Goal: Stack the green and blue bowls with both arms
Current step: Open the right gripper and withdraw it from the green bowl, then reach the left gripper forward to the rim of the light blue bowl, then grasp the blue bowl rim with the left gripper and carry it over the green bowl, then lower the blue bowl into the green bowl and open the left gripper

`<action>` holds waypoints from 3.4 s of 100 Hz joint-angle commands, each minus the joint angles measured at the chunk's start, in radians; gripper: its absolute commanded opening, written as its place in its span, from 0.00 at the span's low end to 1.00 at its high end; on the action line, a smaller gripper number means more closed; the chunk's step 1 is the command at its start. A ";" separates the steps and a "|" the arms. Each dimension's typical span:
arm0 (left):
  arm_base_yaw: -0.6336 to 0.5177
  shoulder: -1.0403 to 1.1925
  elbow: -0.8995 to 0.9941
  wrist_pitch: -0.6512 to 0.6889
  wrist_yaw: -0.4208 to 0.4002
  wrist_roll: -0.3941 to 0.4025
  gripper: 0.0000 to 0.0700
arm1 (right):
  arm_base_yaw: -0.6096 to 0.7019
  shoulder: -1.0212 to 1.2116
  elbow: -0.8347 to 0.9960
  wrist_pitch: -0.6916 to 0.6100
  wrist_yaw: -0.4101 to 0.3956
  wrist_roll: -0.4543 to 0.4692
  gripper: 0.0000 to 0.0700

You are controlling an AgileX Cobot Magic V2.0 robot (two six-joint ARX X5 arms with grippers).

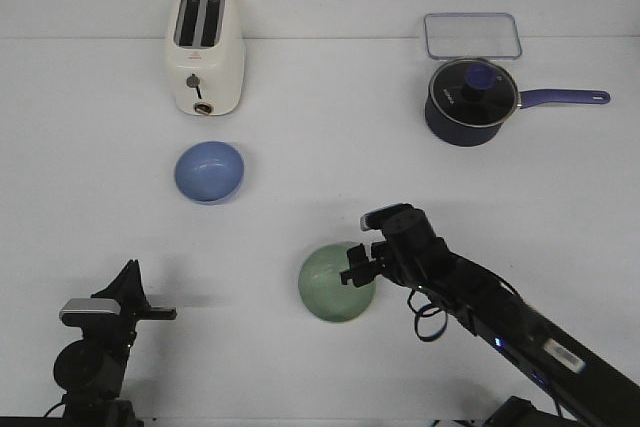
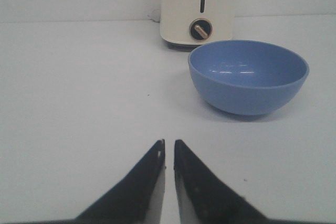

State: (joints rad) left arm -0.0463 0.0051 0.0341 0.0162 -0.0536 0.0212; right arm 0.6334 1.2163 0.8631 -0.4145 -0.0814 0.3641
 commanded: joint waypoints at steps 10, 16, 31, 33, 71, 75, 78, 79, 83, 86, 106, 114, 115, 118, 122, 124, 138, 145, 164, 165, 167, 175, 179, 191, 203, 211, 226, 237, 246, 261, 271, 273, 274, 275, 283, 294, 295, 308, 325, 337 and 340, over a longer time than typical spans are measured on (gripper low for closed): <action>0.000 -0.002 -0.020 0.015 0.001 0.016 0.02 | 0.029 -0.251 0.004 -0.020 0.116 -0.082 0.53; 0.000 -0.002 -0.020 0.015 0.001 0.016 0.02 | 0.048 -0.344 -0.026 -0.016 0.161 -0.082 0.53; 0.000 -0.002 -0.020 0.015 0.001 0.016 0.02 | 0.114 -0.559 -0.148 0.022 0.225 -0.082 0.52; 0.000 -0.002 -0.020 0.015 0.001 0.016 0.02 | 0.122 -0.581 -0.165 0.026 0.228 -0.082 0.52; 0.000 -0.002 -0.018 0.039 0.033 -0.349 0.02 | 0.159 -0.731 -0.274 -0.016 0.259 -0.054 0.52; 0.000 -0.002 -0.018 0.047 0.032 -0.357 0.02 | 0.159 -0.731 -0.274 -0.015 0.263 -0.054 0.52; 0.000 -0.002 -0.018 0.061 0.032 -0.373 0.02 | 0.159 -0.731 -0.274 -0.014 0.266 -0.054 0.52; 0.000 -0.002 -0.018 0.067 0.032 -0.381 0.02 | 0.159 -0.731 -0.274 -0.014 0.266 -0.054 0.51; 0.000 -0.002 -0.016 0.099 0.033 -0.410 0.01 | 0.159 -0.731 -0.274 -0.013 0.266 -0.055 0.51; 0.000 -0.002 -0.001 0.109 0.040 -0.431 0.02 | 0.159 -0.731 -0.274 -0.012 0.267 -0.055 0.51; 0.000 0.169 0.273 0.035 0.031 -0.470 0.02 | 0.159 -0.731 -0.274 -0.007 0.274 -0.055 0.51; 0.000 0.357 0.459 -0.062 0.048 -0.408 0.02 | 0.159 -0.731 -0.274 -0.007 0.274 -0.055 0.51; 0.000 0.383 0.484 -0.077 0.053 -0.396 0.02 | 0.159 -0.731 -0.274 -0.007 0.274 -0.055 0.51; 0.000 0.464 0.562 -0.127 0.074 -0.362 0.02 | 0.159 -0.731 -0.274 -0.006 0.274 -0.055 0.51; 0.000 0.575 0.665 -0.200 0.106 -0.314 0.03 | 0.159 -0.731 -0.274 -0.005 0.274 -0.055 0.51; 0.000 0.630 0.716 -0.237 0.122 -0.292 0.05 | 0.159 -0.731 -0.274 -0.005 0.274 -0.055 0.51; -0.001 0.973 1.015 -0.448 0.168 -0.207 0.62 | 0.159 -0.731 -0.274 -0.005 0.274 -0.055 0.51; -0.001 1.114 1.120 -0.512 0.168 -0.196 0.74 | 0.159 -0.731 -0.274 -0.005 0.274 -0.055 0.51; 0.000 1.413 1.257 -0.541 0.167 -0.183 0.73 | 0.159 -0.731 -0.274 0.003 0.274 -0.055 0.51; 0.000 1.426 1.260 -0.541 0.167 -0.183 0.73 | 0.159 -0.731 -0.274 0.003 0.274 -0.055 0.51; 0.000 1.451 1.267 -0.539 0.167 -0.183 0.73 | 0.159 -0.731 -0.274 0.004 0.274 -0.055 0.51; 0.000 1.544 1.284 -0.519 0.167 -0.182 0.73 | 0.159 -0.731 -0.274 0.009 0.274 -0.055 0.51; -0.001 1.580 1.284 -0.505 0.167 -0.182 0.73 | 0.159 -0.731 -0.274 0.010 0.274 -0.055 0.51; 0.000 1.677 1.284 -0.472 0.153 -0.171 0.72 | 0.159 -0.731 -0.274 0.010 0.274 -0.055 0.51; 0.000 1.743 1.284 -0.432 0.152 -0.171 0.72 | 0.159 -0.731 -0.274 0.010 0.294 -0.055 0.51; -0.001 1.767 1.284 -0.414 0.152 -0.171 0.61 | 0.159 -0.731 -0.274 0.011 0.296 -0.055 0.51; -0.010 1.770 1.284 -0.405 0.152 -0.167 0.10 | 0.159 -0.731 -0.274 0.011 0.300 -0.055 0.51; -0.015 1.770 1.284 -0.408 0.152 -0.163 0.01 | 0.159 -0.731 -0.274 0.016 0.300 -0.055 0.51; -0.015 1.761 1.284 -0.413 0.152 -0.164 0.01 | 0.159 -0.731 -0.274 0.020 0.300 -0.055 0.51; -0.016 1.672 1.284 -0.428 0.207 -0.169 0.01 | 0.159 -0.731 -0.274 0.019 0.300 -0.055 0.51; -0.025 1.563 1.284 -0.456 0.278 -0.187 0.01 | 0.159 -0.731 -0.274 0.019 0.301 -0.059 0.51; -0.029 1.540 1.284 -0.465 0.297 -0.191 0.01 | 0.159 -0.731 -0.274 0.019 0.301 -0.059 0.51; -0.031 1.529 1.284 -0.468 0.305 -0.191 0.01 | 0.159 -0.731 -0.274 0.019 0.302 -0.059 0.51; -0.034 1.517 1.284 -0.473 0.313 -0.191 0.01 | 0.159 -0.731 -0.274 0.019 0.304 -0.059 0.51; -0.071 1.433 1.284 -0.523 0.343 -0.191 0.01 | 0.159 -0.731 -0.274 0.018 0.324 -0.059 0.51; -0.171 1.364 1.281 -0.578 0.343 -0.191 0.01 | 0.159 -0.731 -0.274 0.018 0.330 -0.072 0.51; -0.182 1.361 1.280 -0.581 0.343 -0.191 0.01 | 0.159 -0.731 -0.274 0.018 0.333 -0.073 0.51; -0.345 1.357 1.242 -0.570 0.330 -0.220 0.01 | 0.159 -0.731 -0.274 0.018 0.379 -0.074 0.51; -0.539 1.375 1.131 -0.430 0.237 -0.288 0.01 | 0.159 -0.731 -0.274 0.019 0.378 -0.074 0.51; -0.613 1.430 1.115 -0.410 0.224 -0.301 0.01 | 0.159 -0.731 -0.274 0.019 0.378 -0.074 0.51; -0.628 1.447 1.115 -0.409 0.217 -0.301 0.01 | 0.159 -0.731 -0.274 0.019 0.379 -0.074 0.51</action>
State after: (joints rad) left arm -0.6483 1.4120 1.1339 -0.4068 0.1791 -0.2592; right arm 0.7845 0.4828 0.5823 -0.4065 0.2924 0.2939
